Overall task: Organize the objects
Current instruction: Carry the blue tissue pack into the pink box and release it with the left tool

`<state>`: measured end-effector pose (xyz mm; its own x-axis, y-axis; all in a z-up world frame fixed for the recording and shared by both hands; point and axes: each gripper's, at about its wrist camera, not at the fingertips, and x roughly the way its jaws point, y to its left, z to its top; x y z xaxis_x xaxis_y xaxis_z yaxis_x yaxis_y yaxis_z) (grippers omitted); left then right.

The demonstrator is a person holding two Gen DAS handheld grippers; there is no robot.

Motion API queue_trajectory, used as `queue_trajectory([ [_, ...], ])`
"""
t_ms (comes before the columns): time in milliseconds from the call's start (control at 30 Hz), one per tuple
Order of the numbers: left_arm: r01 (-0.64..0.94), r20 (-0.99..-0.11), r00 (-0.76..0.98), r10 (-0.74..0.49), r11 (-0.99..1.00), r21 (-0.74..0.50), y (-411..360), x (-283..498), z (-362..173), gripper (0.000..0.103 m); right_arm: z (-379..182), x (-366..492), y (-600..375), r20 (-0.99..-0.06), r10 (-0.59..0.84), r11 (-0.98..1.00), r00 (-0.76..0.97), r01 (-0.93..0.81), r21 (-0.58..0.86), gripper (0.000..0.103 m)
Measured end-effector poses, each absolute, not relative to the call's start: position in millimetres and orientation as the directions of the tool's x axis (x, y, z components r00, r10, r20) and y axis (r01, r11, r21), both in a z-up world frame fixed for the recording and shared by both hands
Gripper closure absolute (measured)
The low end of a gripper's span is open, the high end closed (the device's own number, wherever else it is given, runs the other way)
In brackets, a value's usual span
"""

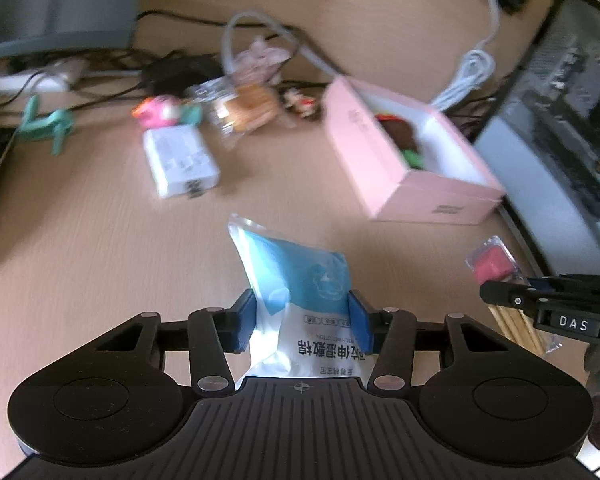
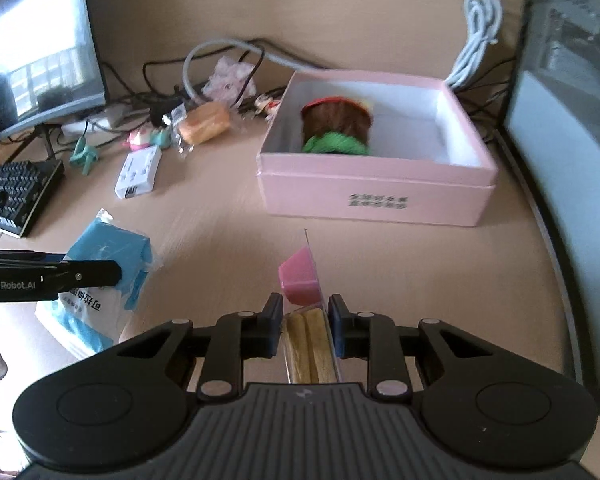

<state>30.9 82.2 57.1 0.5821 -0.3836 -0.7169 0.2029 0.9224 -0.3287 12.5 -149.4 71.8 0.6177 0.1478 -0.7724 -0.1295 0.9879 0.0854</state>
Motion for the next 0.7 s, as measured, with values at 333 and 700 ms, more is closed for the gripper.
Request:
queue_trajectory([
  [333, 0.404, -0.539, 0.62, -0.57, 0.821, -0.403, -11.8, 113.8, 157.3, 0.051, 100.4, -15.6, -199.3, -0.704, 0.114, 0.993, 0.701, -0.055, 0.107, 0.079],
  [700, 0.331, -0.673, 0.643, -0.365, 0.925, -0.185, -140.4, 219.6, 63.7, 0.049, 88.4, -25.6, -221.7, -0.687, 0.069, 0.998, 0.723, -0.045, 0.052, 0.079],
])
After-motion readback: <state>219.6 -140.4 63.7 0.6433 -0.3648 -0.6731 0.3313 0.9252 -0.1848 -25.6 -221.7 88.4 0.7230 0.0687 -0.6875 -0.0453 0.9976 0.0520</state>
